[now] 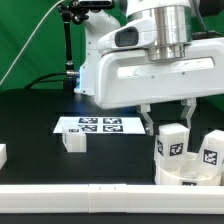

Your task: Assemble stool

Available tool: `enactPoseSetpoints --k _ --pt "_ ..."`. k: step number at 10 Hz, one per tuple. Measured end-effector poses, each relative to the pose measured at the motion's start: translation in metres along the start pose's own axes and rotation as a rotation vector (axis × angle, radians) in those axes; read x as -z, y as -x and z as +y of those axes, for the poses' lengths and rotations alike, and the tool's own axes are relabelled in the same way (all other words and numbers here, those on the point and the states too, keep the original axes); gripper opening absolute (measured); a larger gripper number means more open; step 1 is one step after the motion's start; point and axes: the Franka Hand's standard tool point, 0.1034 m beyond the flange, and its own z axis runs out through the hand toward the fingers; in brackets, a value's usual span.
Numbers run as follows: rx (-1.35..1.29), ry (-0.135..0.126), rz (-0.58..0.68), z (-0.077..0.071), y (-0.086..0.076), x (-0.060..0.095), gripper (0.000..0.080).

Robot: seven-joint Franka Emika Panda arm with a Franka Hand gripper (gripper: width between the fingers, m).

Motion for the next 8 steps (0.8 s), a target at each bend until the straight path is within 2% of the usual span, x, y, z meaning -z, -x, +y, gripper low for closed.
enactPoseSetpoints --k 1,3,6,8 --pt "-0.092 0.014 0.037 0.0003 0.0004 0.0 0.034" --pt "-0.291 0.018 0.084 -0.0003 0.0014 -0.0007 0.034" --pt "-0.578 0.001 0.119 -0.0052 0.0005 -0.0005 0.034" --pt "-0.774 -0.024 0.116 -0.0062 -0.0022 0.0004 0.034"
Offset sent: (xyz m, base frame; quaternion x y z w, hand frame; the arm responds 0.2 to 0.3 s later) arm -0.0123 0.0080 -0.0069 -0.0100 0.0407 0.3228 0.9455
